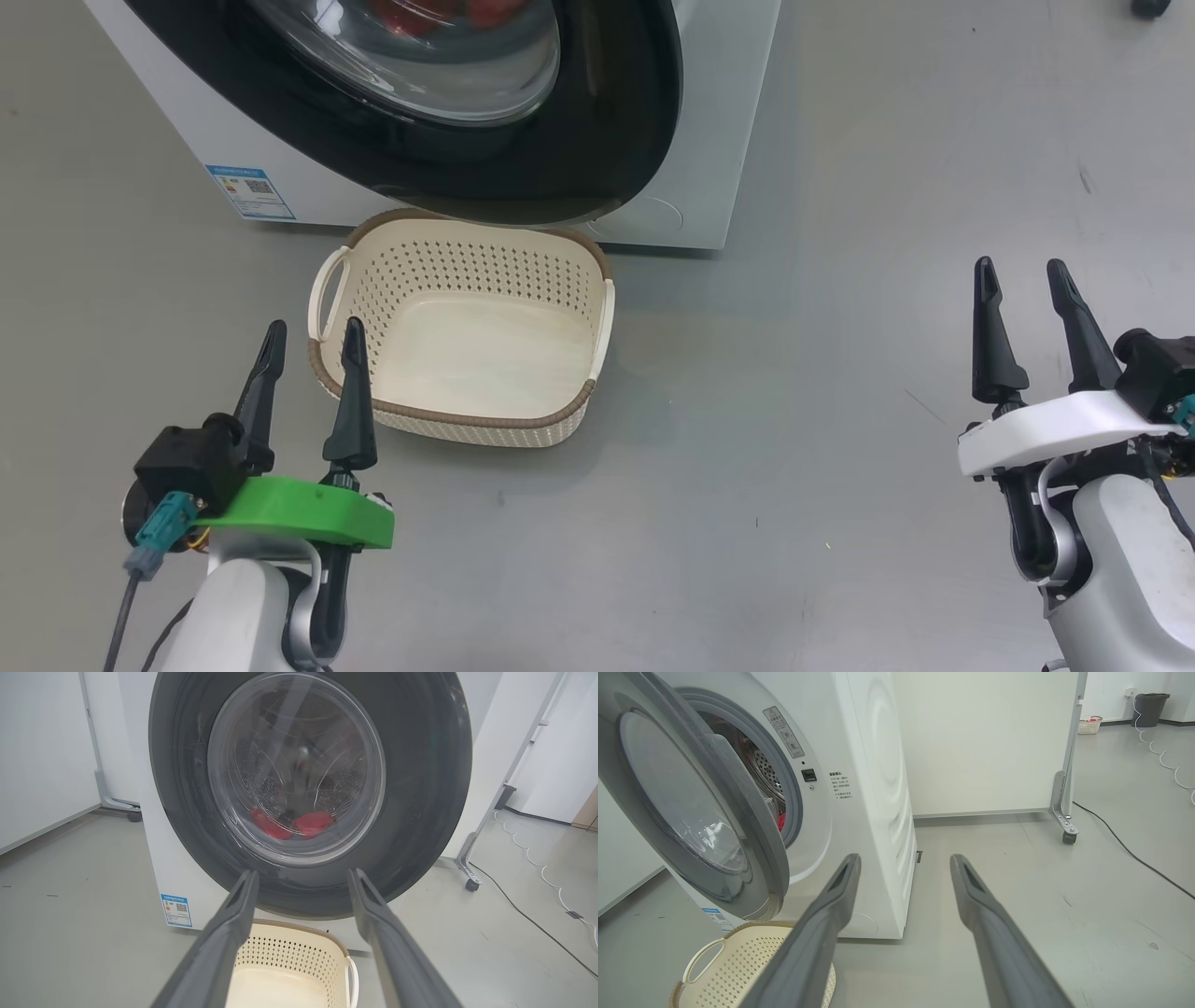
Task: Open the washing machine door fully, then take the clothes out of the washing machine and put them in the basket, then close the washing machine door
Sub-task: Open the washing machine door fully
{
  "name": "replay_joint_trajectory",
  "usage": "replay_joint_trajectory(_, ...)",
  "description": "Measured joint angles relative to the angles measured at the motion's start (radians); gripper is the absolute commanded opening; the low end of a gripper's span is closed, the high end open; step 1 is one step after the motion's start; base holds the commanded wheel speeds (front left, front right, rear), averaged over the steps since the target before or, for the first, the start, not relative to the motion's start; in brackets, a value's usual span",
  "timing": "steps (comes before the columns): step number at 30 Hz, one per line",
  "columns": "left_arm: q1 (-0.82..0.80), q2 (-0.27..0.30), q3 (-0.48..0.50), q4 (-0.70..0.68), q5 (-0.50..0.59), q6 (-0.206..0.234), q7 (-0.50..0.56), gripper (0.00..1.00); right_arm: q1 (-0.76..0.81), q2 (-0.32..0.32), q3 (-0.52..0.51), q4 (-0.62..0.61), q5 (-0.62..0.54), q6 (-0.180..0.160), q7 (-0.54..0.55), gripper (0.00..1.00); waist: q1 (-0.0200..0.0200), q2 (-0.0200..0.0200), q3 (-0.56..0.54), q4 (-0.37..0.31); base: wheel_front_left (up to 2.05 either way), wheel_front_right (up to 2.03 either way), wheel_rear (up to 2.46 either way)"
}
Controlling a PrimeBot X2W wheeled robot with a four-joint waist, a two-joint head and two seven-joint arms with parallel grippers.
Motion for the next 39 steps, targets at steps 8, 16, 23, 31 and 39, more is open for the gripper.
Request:
replay_joint_trajectory(8,0.000,0.000,0.004,0.001,0.000,-0.001,0.000,1.00,0.013,0.005,-0.006,-0.023,-0.003,-0.001,-0.003,1.00,0.0000,0.0000,0.006,-0.004,0.00,0.00,0.00)
replay_joint_trajectory(16,-0.001,0.000,0.003,0.006,0.000,-0.002,0.000,1.00,0.020,0.005,-0.013,-0.037,-0.009,-0.008,-0.003,1.00,0.0000,0.0000,0.009,-0.004,0.00,0.00,0.00)
replay_joint_trajectory(23,-0.001,0.000,0.003,0.007,0.000,-0.003,0.000,1.00,0.034,0.006,-0.015,-0.042,-0.018,-0.008,-0.003,1.00,0.0000,0.0000,0.008,-0.002,0.00,0.00,0.00)
replay_joint_trajectory(31,-0.001,0.000,0.003,0.008,0.000,-0.003,0.000,1.00,0.038,0.007,-0.020,-0.055,-0.024,-0.008,-0.003,1.00,0.0000,0.0000,0.009,0.000,0.00,0.00,0.00)
replay_joint_trajectory(39,-0.001,0.000,0.004,0.008,0.000,-0.006,0.000,1.00,0.052,0.010,-0.020,-0.059,-0.036,-0.008,-0.003,1.00,0.0000,0.0000,0.013,0.000,0.00,0.00,0.00)
